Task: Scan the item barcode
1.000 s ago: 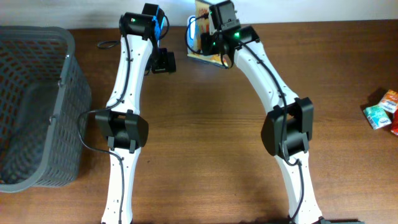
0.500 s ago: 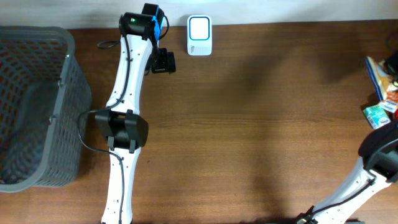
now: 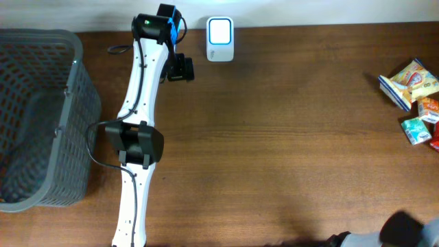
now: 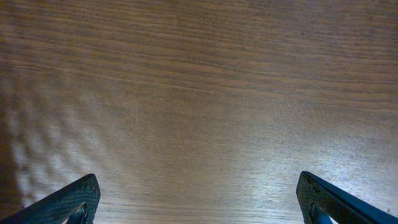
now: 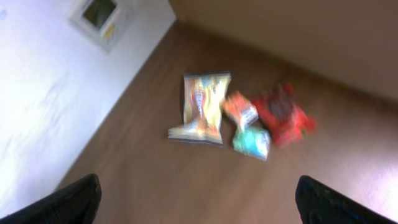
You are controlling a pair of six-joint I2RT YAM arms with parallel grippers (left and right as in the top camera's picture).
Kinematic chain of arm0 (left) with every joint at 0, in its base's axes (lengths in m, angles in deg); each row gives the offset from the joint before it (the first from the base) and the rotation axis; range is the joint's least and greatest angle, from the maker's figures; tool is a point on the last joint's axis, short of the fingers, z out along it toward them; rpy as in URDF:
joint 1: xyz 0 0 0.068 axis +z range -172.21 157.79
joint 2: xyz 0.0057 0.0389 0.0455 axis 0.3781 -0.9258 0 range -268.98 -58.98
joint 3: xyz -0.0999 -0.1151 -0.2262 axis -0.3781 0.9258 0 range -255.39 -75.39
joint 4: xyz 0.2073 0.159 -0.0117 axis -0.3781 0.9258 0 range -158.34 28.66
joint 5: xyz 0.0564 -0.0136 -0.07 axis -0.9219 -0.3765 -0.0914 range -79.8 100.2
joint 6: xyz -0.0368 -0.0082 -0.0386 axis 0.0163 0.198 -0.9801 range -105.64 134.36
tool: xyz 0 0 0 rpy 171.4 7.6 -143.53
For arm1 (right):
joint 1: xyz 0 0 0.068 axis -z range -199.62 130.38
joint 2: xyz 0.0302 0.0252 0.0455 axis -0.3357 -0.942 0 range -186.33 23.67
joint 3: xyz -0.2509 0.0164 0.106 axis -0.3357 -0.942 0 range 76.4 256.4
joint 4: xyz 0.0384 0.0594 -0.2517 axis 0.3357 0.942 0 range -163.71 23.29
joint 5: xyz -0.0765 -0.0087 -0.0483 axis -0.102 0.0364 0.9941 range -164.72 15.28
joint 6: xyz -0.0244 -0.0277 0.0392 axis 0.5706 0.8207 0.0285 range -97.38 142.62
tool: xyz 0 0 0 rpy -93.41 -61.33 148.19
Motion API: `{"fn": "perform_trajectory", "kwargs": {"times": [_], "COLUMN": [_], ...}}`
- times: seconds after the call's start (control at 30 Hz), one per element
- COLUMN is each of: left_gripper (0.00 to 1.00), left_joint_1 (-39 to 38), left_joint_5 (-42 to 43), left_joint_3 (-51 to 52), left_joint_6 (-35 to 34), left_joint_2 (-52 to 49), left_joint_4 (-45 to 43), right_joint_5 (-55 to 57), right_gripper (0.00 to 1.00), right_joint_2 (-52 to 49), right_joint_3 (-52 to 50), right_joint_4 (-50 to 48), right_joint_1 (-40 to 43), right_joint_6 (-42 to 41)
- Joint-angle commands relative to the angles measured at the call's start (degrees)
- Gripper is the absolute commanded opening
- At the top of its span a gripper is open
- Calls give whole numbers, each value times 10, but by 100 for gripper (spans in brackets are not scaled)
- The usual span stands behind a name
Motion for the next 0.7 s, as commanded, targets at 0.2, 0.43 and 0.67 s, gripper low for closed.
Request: {"fn": "perform_trajectory", "kwargs": {"times": [0.2,0.43,0.67], "left_gripper": [99,99,99], "left_joint_1": [1,1,1], "left_joint_5": [-6,-6,-6], "left_joint_3": [1,1,1], "left_joint_6": [-4,-4,-4], "left_joint_2": [-10,-10,-10], "left_joint_4": [2,2,2], "right_joint_5": [-74,-64,-26], "right_gripper": [99,99,99], "right_joint_2": [362,416,484], "right_joint_3": [-293,-370,-592], "right_joint_4": [84,155,-90], "right_joint_1": [-158,-158,-295], "right_joint_6": [33,39,83]}}
